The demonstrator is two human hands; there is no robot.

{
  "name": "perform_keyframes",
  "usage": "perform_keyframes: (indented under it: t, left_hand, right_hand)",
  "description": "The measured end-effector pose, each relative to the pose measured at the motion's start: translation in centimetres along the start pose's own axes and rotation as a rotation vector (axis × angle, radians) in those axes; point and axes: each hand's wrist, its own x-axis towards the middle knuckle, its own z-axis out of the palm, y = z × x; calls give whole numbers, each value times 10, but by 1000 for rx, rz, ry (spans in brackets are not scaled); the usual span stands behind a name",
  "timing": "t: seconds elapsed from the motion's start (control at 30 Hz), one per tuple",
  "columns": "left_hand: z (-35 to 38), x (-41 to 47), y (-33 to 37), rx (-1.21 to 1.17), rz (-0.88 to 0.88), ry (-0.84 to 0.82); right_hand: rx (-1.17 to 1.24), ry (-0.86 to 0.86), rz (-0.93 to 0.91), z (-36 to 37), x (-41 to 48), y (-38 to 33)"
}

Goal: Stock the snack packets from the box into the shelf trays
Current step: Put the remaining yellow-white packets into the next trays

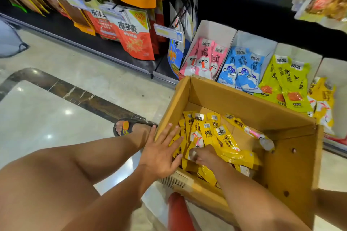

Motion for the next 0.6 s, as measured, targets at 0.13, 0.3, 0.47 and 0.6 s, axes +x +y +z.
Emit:
perform_keyframes:
  t: [0.13,0.3,0.47,0.6]
  left_hand:
    - [1,0,-1,4,6,15]
    - [1,-2,-1,-11,16,53]
    - [-4,-2,-1,-7,29,36]
    - [-6,-2,0,-4,29,26]
  right_hand:
    - [236,-79,37,-1,-6,-10]
    - [262,-67,12,0,-10,-8]
    - [200,-100,-20,-3,-18,5]
    - [202,-155,-22,4,-19,9]
